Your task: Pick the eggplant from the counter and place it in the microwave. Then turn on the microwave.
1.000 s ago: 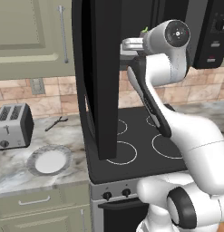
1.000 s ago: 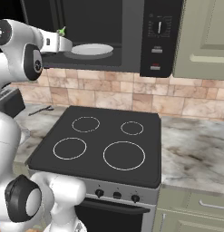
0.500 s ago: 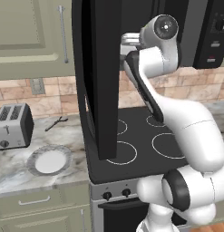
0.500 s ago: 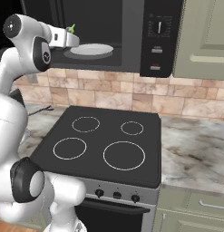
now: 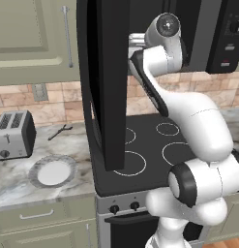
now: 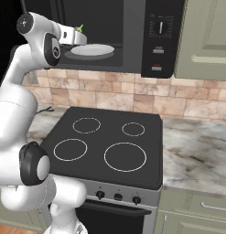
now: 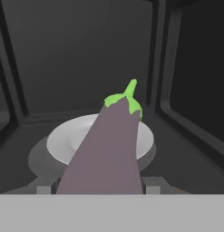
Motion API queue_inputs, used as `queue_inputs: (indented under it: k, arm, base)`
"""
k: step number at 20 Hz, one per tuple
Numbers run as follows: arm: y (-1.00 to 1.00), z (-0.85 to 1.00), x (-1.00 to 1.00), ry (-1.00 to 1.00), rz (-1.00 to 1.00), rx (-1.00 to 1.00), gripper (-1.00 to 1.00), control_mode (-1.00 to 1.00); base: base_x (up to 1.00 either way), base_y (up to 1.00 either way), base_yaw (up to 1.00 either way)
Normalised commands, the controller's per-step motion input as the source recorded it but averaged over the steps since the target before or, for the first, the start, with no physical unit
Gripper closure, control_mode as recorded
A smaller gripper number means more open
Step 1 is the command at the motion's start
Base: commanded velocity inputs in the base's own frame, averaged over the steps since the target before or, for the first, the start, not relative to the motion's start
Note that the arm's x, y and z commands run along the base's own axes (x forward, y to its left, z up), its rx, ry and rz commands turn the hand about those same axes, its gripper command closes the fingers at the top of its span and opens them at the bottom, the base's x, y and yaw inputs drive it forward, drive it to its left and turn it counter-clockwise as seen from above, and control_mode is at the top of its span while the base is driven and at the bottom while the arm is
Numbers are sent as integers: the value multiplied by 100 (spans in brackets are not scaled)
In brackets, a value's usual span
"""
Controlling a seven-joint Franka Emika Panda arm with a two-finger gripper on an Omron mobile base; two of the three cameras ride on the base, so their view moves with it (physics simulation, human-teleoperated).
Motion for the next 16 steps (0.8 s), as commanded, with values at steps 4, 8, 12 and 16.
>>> queue_inputs:
  k: [4,8,12,16]
  arm:
    - [-1,-9,48,5,0,0,100,-100]
    - [-4,-11,43,6,0,0,100,-100]
    - [-7,-17,43,9,-1,0,100,-100]
    - [-6,-15,48,9,-1,0,100,-100]
  base:
    - [0,0,0]
    - [0,0,0]
    - [0,0,0]
    - [0,0,0]
